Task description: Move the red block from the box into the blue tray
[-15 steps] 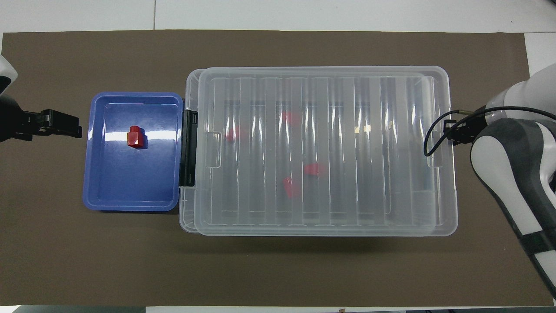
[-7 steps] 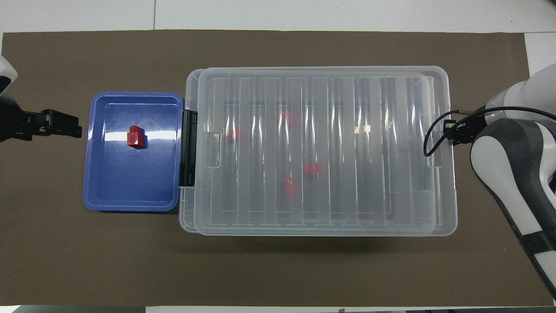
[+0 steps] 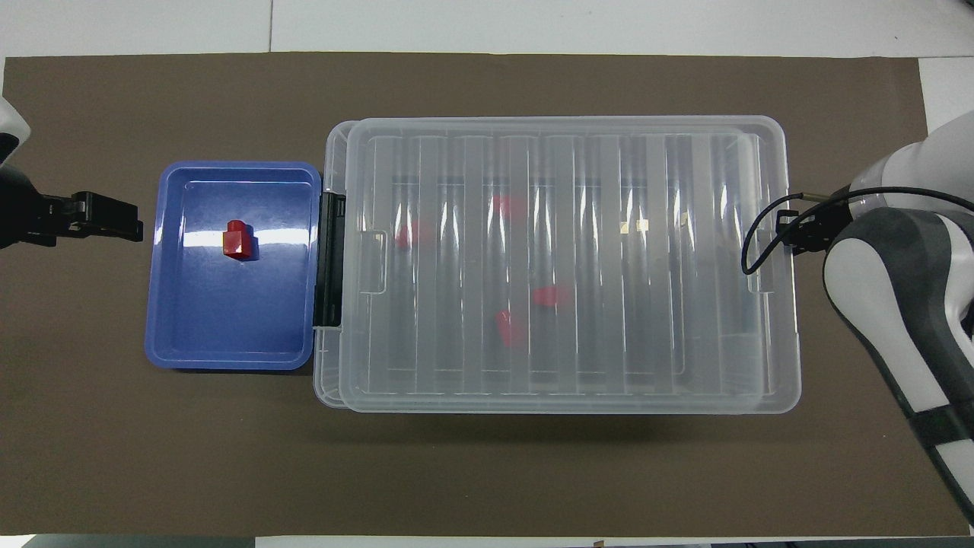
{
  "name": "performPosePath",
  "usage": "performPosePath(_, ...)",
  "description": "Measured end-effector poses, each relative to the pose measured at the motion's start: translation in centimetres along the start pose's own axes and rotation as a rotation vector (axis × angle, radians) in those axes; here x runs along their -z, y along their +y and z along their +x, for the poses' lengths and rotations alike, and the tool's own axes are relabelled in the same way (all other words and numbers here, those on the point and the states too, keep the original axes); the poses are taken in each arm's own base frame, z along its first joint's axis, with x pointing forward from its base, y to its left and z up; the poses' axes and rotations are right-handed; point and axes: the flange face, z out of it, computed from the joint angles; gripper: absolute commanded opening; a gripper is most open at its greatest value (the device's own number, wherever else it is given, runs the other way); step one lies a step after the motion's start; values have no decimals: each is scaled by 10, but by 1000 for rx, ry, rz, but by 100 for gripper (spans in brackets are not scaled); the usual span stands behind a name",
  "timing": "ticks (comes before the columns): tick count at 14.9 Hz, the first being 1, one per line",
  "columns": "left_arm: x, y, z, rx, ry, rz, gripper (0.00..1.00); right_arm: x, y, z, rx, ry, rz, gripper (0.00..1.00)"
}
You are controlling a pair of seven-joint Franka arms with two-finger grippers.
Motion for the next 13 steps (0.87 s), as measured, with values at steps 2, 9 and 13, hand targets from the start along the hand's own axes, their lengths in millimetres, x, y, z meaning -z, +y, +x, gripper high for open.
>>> performPosePath(2, 0, 0, 0, 0, 0, 0, 100, 0, 0, 0, 0, 0, 0, 0)
performPosePath(9, 0, 0, 0, 0, 0, 0, 100, 7, -4, -2, 7, -8, -2, 0)
performPosePath(13, 0, 0, 0, 0, 0, 0, 100, 51, 2, 0, -3, -24, -5, 0)
